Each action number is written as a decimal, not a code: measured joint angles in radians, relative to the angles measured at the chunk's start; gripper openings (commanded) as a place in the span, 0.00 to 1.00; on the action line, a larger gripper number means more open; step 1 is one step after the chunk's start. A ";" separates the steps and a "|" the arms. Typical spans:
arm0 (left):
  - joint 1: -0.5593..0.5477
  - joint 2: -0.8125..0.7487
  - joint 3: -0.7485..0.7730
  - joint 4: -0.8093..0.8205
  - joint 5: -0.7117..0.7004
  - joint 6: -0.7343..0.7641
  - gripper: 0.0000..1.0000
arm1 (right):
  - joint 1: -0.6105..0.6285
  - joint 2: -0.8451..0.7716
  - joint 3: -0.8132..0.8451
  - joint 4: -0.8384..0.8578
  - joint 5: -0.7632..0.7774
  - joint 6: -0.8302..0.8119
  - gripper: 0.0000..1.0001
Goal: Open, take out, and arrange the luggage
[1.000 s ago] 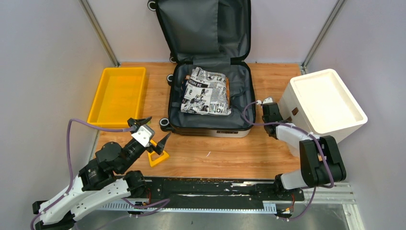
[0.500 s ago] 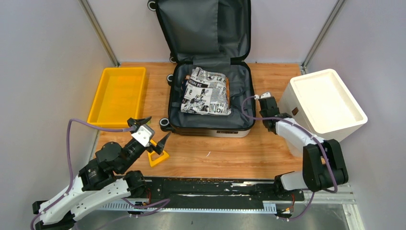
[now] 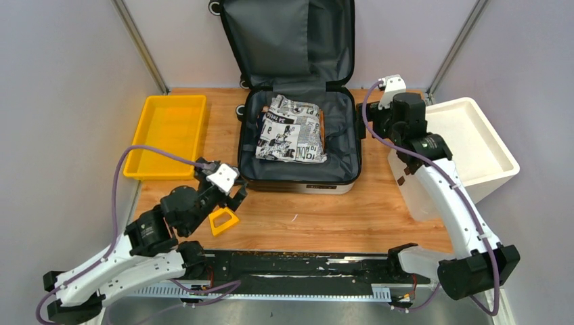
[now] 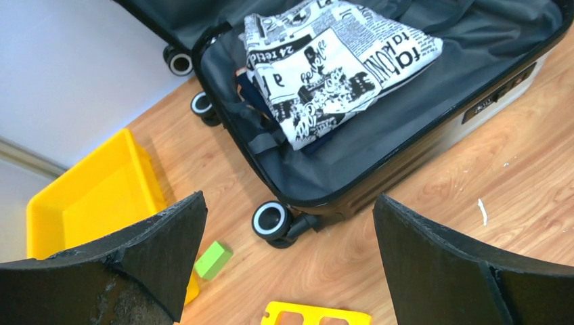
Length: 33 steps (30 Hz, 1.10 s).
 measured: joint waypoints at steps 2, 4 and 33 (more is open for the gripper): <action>0.000 0.061 0.039 -0.011 -0.021 -0.029 1.00 | 0.000 -0.015 0.025 0.003 -0.076 0.034 1.00; 0.000 0.116 0.085 -0.023 -0.043 -0.072 1.00 | 0.002 -0.031 0.024 0.013 -0.132 0.065 1.00; 0.596 0.827 0.502 -0.013 0.616 -0.517 0.95 | 0.010 0.397 0.038 0.253 -0.487 0.597 0.80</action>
